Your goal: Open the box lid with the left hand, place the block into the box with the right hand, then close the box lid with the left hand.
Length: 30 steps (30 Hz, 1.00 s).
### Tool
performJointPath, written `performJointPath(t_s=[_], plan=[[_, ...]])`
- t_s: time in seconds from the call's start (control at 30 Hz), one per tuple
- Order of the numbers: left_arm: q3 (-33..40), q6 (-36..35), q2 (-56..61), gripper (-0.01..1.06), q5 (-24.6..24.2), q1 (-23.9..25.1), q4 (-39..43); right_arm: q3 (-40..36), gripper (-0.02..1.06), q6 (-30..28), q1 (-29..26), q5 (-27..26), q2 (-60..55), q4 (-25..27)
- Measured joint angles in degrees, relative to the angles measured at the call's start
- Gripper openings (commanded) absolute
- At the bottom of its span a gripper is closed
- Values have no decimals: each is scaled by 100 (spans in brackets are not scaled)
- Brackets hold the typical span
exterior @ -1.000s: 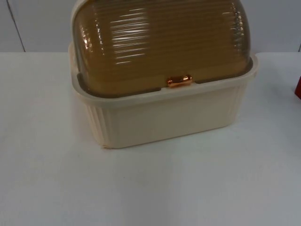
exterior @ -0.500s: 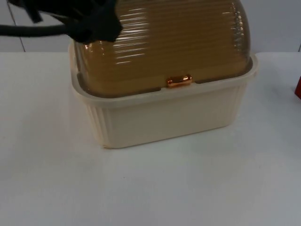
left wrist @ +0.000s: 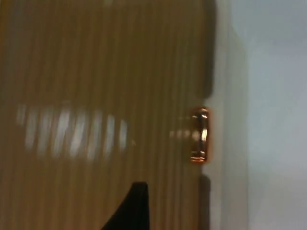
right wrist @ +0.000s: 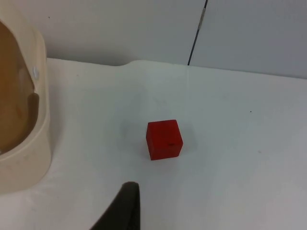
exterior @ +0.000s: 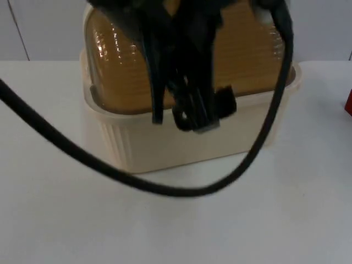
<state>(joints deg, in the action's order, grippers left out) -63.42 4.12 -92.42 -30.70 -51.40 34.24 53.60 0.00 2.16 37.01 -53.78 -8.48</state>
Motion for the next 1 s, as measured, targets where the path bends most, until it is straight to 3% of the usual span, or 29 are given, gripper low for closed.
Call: performJointPath(t_s=[0.1, 0.27, 0.4, 0.43, 0.53, 0.57, 0.6, 0.63, 0.77, 1.0], plan=[[0, -35, -358, 101, -139, -253, 516, 0, 105, 0, 0, 0, 0, -9], [0, -788, -800, 101, -162, -613, 1649, 0, 105, 0, 0, 0, 0, -102], [0, -2276, -1062, 101, -186, -770, 3251, 0, 105, 0, 0, 0, 0, -127], [0, -2276, -1062, 101, -186, -770, 3251, 0, 105, 0, 0, 0, 0, -127], [104, -3696, -1247, 101, -595, -770, 4679, 0, 105, 0, 0, -11, 0, -150], [282, -4559, -1311, 100, -930, -770, 5552, 0, 105, 0, 0, -24, 0, -150], [282, -4559, -1311, 100, -930, -770, 5552, 0, 105, 0, 0, -24, 0, -150], [448, -5102, -1335, 100, -1077, -770, 5958, 0, 105, 0, 0, -34, 0, -150], [861, -6051, -1335, 100, -1217, -770, 6428, 0, 105, 0, 0, -78, 0, -150], [922, -6237, -1335, 95, -1030, -770, 6506, 0, 105, 0, 0, -108, 0, -150]])
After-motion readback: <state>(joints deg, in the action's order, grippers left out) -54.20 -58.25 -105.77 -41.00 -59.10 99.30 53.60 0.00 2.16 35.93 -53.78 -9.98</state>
